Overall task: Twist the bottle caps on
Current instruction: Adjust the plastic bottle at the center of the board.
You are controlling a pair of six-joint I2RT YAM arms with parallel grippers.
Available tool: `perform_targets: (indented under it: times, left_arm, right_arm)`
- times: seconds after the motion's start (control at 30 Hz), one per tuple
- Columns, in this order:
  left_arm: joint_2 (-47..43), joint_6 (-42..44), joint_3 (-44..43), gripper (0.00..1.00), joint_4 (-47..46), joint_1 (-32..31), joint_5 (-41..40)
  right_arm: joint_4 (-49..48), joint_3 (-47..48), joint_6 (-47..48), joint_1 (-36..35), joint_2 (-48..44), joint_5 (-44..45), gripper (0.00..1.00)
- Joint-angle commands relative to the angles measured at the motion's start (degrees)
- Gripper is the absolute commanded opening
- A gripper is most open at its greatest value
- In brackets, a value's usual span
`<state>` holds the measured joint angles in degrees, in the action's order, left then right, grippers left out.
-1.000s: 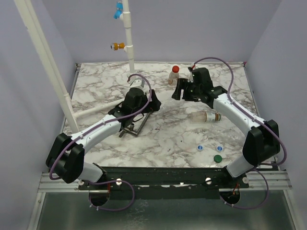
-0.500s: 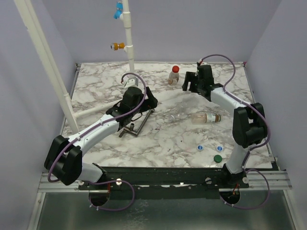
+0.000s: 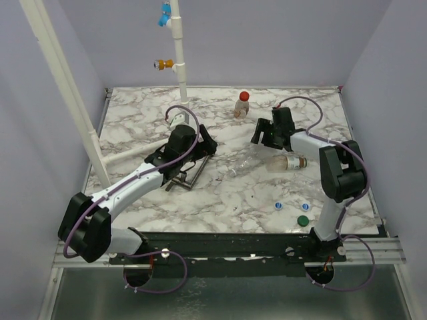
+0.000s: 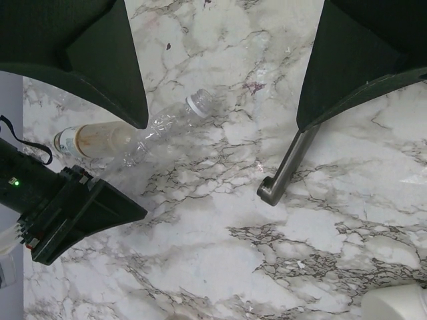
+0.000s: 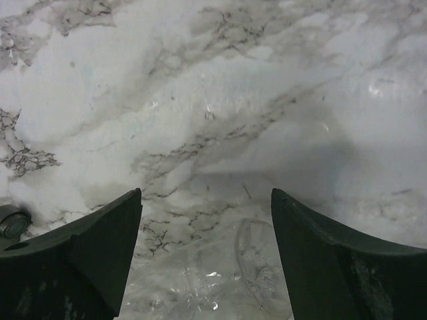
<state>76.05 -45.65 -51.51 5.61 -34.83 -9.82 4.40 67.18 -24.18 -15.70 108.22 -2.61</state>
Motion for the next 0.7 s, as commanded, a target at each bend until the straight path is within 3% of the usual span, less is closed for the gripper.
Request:
perform_targets:
  times: [0.0, 0.43, 0.53, 0.67]
  left_arm:
    - [-2.0, -2.5, 1.9, 0.93, 1.3, 0.3, 0.8]
    - [-5.1, -8.7, 8.0, 0.93, 5.2, 0.3, -1.2]
    - [-7.0, -11.3, 10.3, 0.92, 6.1, 0.1, 1.6]
    - [-8.7, -10.7, 11.9, 0.90, 9.6, -4.4, 4.0]
  right_arm:
    - [3.5, -2.8, -8.3, -0.9, -4.8, -2.3, 0.81]
    - [8.7, -7.4, -17.1, -11.8, -13.3, -1.9, 0.80]
    - [9.8, -8.0, -16.5, -13.5, -14.7, -1.3, 0.80]
    - [10.2, -8.3, -14.3, -14.0, -14.3, -0.5, 0.80]
